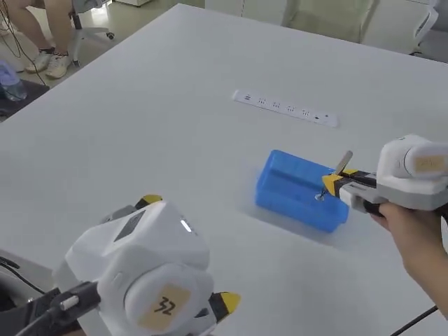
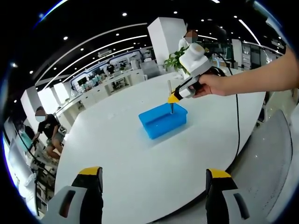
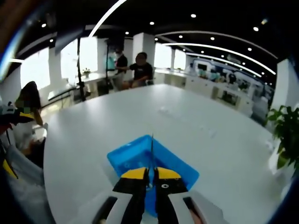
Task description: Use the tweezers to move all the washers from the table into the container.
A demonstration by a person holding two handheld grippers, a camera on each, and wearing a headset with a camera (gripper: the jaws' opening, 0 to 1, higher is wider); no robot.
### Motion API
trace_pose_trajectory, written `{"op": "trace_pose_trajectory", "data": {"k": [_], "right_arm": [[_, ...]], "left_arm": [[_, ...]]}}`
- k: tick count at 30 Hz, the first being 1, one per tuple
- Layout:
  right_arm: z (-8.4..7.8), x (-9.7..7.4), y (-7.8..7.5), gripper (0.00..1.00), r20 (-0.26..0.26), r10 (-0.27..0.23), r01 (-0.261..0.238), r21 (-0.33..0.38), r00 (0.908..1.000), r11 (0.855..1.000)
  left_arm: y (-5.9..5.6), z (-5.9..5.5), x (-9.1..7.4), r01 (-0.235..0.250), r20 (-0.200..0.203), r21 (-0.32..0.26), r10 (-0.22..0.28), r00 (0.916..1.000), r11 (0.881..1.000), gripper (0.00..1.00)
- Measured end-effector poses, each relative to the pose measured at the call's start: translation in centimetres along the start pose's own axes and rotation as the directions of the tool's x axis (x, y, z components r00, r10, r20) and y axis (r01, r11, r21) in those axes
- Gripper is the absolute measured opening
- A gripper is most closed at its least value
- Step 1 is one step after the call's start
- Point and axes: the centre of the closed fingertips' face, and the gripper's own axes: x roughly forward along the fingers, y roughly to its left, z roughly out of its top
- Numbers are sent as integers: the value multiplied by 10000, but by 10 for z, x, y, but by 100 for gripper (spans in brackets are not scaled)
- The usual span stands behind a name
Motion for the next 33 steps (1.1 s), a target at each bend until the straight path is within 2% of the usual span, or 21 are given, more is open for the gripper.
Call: {"op": "trace_pose_trajectory", "data": {"k": [3,11,22,28,33], "right_arm": [[-4,4,1,3,-5,-4,4,342,10000,9994],[-26,16,-4,3,-593,-77,95,315,9982,9995],[-40,27,-5,3,-1120,-8,38,270,9937,9996],[-47,26,-5,3,-1314,-10,50,297,9913,9995],[-47,26,-6,3,-1218,-50,112,499,9925,9987]], "left_arm": [[0,-1,0,-6,-11,-58,6,10000,10000,93],[1,-3,0,-33,-62,-70,33,10000,10000,94],[3,-5,0,-65,-119,-91,64,9999,9999,93],[3,-5,0,-69,-139,-92,67,9999,9999,93],[4,-4,-1,-97,-120,-77,96,9999,9999,93]]}}
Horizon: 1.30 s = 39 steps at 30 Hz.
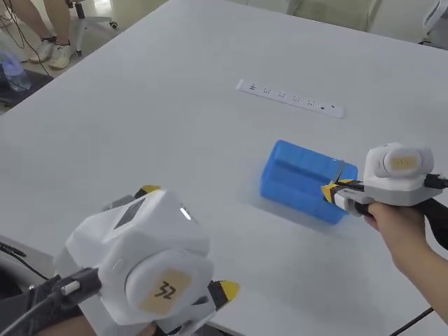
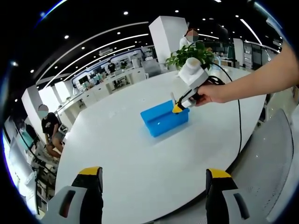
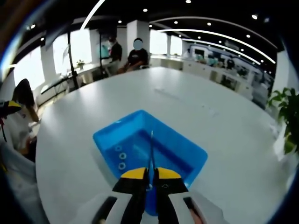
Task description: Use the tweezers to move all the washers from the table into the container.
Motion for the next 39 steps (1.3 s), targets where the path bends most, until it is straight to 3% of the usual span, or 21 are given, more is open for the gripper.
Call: {"op": "trace_pose_trajectory", "data": {"k": [6,11,13,16,21,24,26,27,30,36,38,39], "right_arm": [[1,2,-1,4,-16,-56,57,152,10000,9999],[9,-7,-1,4,294,-21,16,168,9996,9999],[16,-16,2,4,557,-7,-4,186,9984,9998],[28,-29,10,3,947,115,-90,-262,9954,9996],[46,-51,21,3,1568,266,-169,-629,9873,9979],[53,-61,32,3,1862,520,-390,-726,9811,9966],[56,-68,41,3,1975,668,-500,-893,9780,9948],[57,-72,51,3,2023,956,-783,-918,9746,9927],[56,-82,68,3,2030,1242,-974,-1373,9713,9857],[52,-98,90,3,1948,1530,-1140,-1977,9688,9736],[51,-102,95,3,1973,1733,-1328,-2029,9649,9701],[51,-104,99,3,1971,1909,-1490,-2093,9616,9664]], "left_arm": [[-1,3,0,47,56,90,-47,10000,9999,93],[-2,10,0,217,188,369,-224,9996,9991,88],[-1,15,1,337,268,445,-349,9990,9984,85],[-3,28,1,772,703,303,-792,9944,9966,77],[-3,43,6,1026,822,1189,-1128,9902,9876,65],[-5,53,6,1280,1029,1273,-1414,9846,9836,57],[-9,66,5,1622,1394,1262,-1793,9739,9787,55],[-10,71,5,1725,1569,1266,-1914,9689,9768,55],[-15,88,3,2288,2008,1341,-2525,9465,9642,50],[-17,102,6,2815,2145,2003,-3224,9220,9384,38],[-18,107,6,3035,2216,2215,-3509,9098,9267,35],[-18,112,5,3240,2342,2219,-3728,8979,9197,33]]}}
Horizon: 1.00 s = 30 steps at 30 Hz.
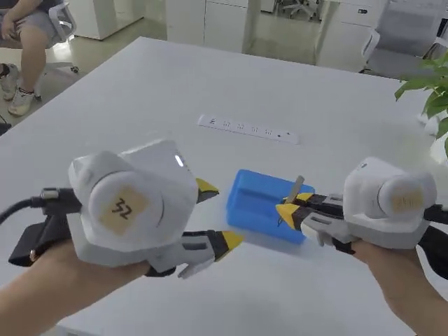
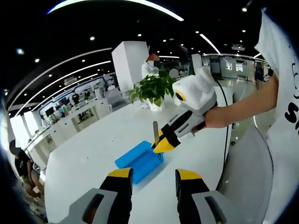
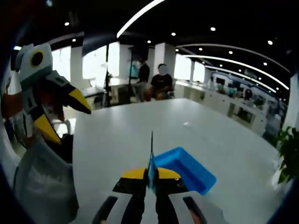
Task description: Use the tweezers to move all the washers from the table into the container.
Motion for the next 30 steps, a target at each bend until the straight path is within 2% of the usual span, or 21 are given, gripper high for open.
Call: {"op": "trace_pose_trajectory", "data": {"k": [1,3,4,7,10,12,13,15,17,19,20,21,22,23,24,25,27,30], "right_arm": [[1,-2,6,3,30,291,-291,34,9996,9996],[1,-4,11,3,41,501,-501,-22,9987,9987],[0,-5,17,3,-54,812,-812,-6,9967,9967],[0,-9,27,3,-59,1229,-1229,-40,9924,9924],[2,-13,42,3,-28,1995,-1996,-93,9799,9798],[2,-16,51,3,-103,2331,-2333,-327,9724,9719],[2,-16,55,3,-168,2449,-2454,-412,9694,9685],[1,-17,59,3,-223,2448,-2457,-577,9693,9676],[-2,-19,66,3,-388,2772,-2794,-768,9600,9571],[-4,-20,70,3,-477,2882,-2914,-881,9564,9525],[-6,-21,72,3,-525,2940,-2978,-949,9544,9499],[-7,-21,74,3,-562,3013,-3055,-971,9519,9472],[-7,-22,77,3,-591,3117,-3162,-968,9483,9437],[-8,-23,79,3,-637,3200,-3252,-1025,9453,9401],[-9,-24,80,3,-685,3241,-3301,-1096,9435,9376],[-10,-25,82,3,-723,3293,-3359,-1162,9415,9347],[-10,-27,86,3,-736,3498,-3564,-1172,9339,9269],[-10,-29,91,3,-798,3644,-3721,-1294,9278,9191]], "left_arm": [[-1,3,0,195,128,-160,-193,9997,9997,31],[-2,12,1,568,458,-474,-546,9975,9973,29],[0,14,1,609,529,-564,-579,9969,9966,29],[-2,19,1,1270,593,-644,-1232,9906,9898,28],[-8,24,2,1926,757,-689,-1874,9794,9788,26],[-15,26,3,2498,841,-796,-2432,9663,9650,28],[-17,27,4,2645,870,-791,-2577,9623,9611,28],[-21,29,7,2867,851,-650,-2810,9559,9558,26],[-25,31,9,3076,834,-486,-3030,9493,9503,25],[-30,33,11,3368,886,-415,-3323,9390,9406,22],[-34,35,12,3600,946,-364,-3554,9299,9322,21],[-39,36,12,3880,987,-281,-3837,9182,9212,20],[-46,37,10,4310,966,-215,-4272,8990,9021,18],[-49,37,10,4467,929,-242,-4428,8918,8944,17],[-55,38,9,4801,914,-209,-4766,8744,8769,16],[-59,38,9,5025,853,-316,-4986,8626,8640,16],[-59,40,11,5000,796,-259,-4968,8642,8657,17],[-61,39,12,5058,592,-1,-5049,8611,8627,16]]}}
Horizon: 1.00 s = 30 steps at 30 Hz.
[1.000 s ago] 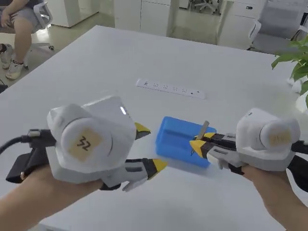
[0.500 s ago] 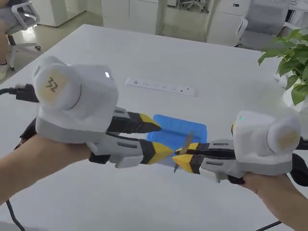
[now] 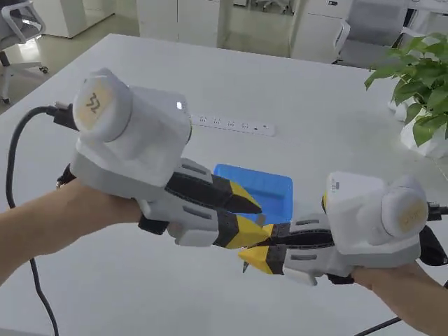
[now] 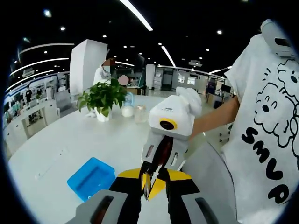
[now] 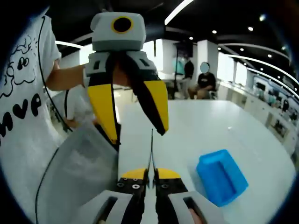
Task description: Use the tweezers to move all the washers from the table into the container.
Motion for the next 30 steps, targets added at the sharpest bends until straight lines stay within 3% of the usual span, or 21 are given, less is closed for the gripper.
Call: {"op": "trace_pose_trajectory", "data": {"k": [6,14,16,21,23,26,30], "right_arm": [[1,-1,9,3,-70,395,-397,-208,9992,9990],[-8,0,18,3,-452,778,-794,-353,9959,9962],[-11,1,18,3,-556,781,-803,-386,9954,9960],[-23,2,12,4,-951,517,-554,-367,9941,9978],[-31,2,5,4,-1262,123,-193,-543,9919,9983],[-39,4,-1,4,-1513,-104,1,-682,9884,9977],[-51,9,-11,4,-2046,-535,309,-1117,9774,9933]], "left_arm": [[-10,-5,2,803,-304,198,-797,9964,9966,6],[-14,-11,7,1114,-661,421,-1085,9919,9929,0],[-17,-16,7,1400,-883,659,-1340,9870,9880,0],[-11,-25,10,1284,-1085,1237,-1152,9874,9840,0],[-5,-31,10,1081,-1236,1564,-891,9883,9818,0],[1,-42,13,854,-1488,1519,-626,9869,9847,0],[10,-59,17,570,-1811,1767,-245,9832,9826,0]]}}
